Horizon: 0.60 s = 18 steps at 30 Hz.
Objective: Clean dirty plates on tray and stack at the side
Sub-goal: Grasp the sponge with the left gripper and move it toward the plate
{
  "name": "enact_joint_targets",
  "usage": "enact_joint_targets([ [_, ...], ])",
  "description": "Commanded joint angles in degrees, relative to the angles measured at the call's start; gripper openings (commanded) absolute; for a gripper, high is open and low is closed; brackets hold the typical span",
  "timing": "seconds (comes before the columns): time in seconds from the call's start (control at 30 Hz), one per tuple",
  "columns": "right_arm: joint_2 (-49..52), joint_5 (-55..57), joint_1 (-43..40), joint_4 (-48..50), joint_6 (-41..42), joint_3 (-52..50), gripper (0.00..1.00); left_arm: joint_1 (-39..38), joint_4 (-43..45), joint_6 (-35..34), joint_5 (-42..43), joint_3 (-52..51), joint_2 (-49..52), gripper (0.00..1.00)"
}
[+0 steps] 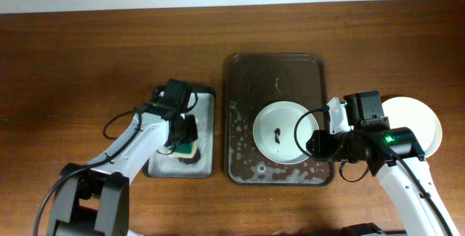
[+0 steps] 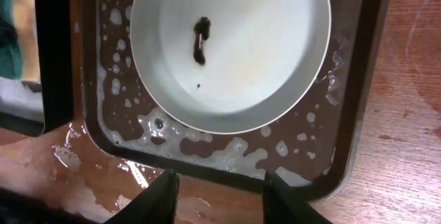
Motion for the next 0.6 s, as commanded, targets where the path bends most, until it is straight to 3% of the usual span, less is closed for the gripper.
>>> enact_joint_targets([
  [0.0, 0.81, 2.84, 0.15, 0.02, -0.68, 0.63, 0.43, 0.46, 6.19, 0.0, -0.31, -6.73, -0.13, 0.06],
  [0.03, 1.31, 4.2, 0.15, 0.04, -0.66, 0.59, 0.45, 0.46, 6.54, 0.02, -0.28, -7.1, -0.13, 0.0],
  [0.33, 11.28, 10.34, 0.04, 5.35, 2.29, 0.52, 0.44, 0.39, -9.86, 2.84, 0.24, 7.5, -9.62, 0.0],
  [0.37, 13.09, 10.64, 0.04, 6.32, 2.64, 0.52, 0.4, 0.37, -11.08, 2.84, 1.18, 8.96, -10.78, 0.0],
  [0.57, 24.35, 11.08, 0.02, 16.24, 2.38, 0.52, 0.35, 0.31, -12.63, 2.82, 9.2, 10.99, -15.23, 0.0],
])
